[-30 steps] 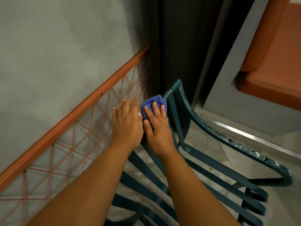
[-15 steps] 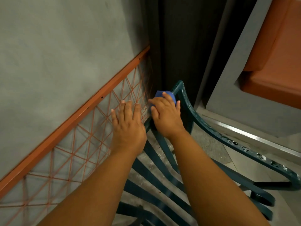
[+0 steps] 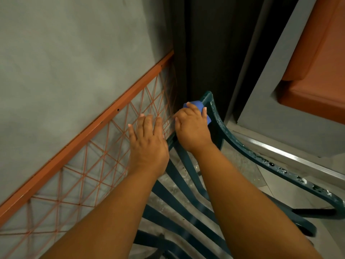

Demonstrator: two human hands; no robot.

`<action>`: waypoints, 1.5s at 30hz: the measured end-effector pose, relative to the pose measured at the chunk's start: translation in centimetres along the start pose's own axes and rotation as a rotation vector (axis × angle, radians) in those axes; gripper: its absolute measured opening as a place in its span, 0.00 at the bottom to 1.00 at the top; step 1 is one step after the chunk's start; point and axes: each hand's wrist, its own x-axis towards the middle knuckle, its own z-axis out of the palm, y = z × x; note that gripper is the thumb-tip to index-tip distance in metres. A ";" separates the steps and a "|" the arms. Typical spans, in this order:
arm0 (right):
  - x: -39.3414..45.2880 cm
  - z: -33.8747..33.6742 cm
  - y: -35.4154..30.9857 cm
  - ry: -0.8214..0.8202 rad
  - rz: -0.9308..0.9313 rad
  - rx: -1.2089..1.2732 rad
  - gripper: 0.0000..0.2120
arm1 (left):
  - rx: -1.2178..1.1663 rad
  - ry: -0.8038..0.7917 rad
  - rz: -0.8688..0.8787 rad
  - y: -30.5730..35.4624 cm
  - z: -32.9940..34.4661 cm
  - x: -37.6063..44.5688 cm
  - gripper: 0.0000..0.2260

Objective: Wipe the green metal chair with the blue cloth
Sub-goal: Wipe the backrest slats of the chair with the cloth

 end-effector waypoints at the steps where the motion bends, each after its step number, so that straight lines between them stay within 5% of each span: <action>1: -0.7 0.2 -0.1 0.022 -0.049 0.035 0.14 | -0.004 -0.001 -0.005 0.0 0.0 0.0 0.25; 6: -1.9 -0.8 1.7 0.018 -0.224 0.159 0.12 | -0.018 0.009 -0.002 0.0 -0.1 0.0 0.25; 12: 2.0 -0.3 1.0 0.051 0.129 0.057 0.15 | -0.036 -0.002 0.003 0.0 -0.2 0.0 0.25; 19: -0.7 -0.6 2.6 0.043 -0.168 0.194 0.12 | -0.039 -0.015 -0.005 0.2 -0.5 -0.1 0.25; 26: 4.3 -0.8 2.8 -0.025 0.125 -0.053 0.17 | -0.035 -0.015 0.010 0.0 -0.2 0.3 0.24; 34: 1.1 -0.7 3.1 0.004 -0.161 0.065 0.14 | -0.034 0.006 0.022 0.2 0.0 0.3 0.25; 40: 3.9 0.0 2.7 0.063 0.139 -0.013 0.17 | -0.034 0.001 0.024 0.2 -0.3 0.2 0.23; 45: 1.7 -0.7 3.7 0.072 -0.168 0.097 0.11 | -0.013 -0.014 0.018 0.4 -0.7 0.1 0.23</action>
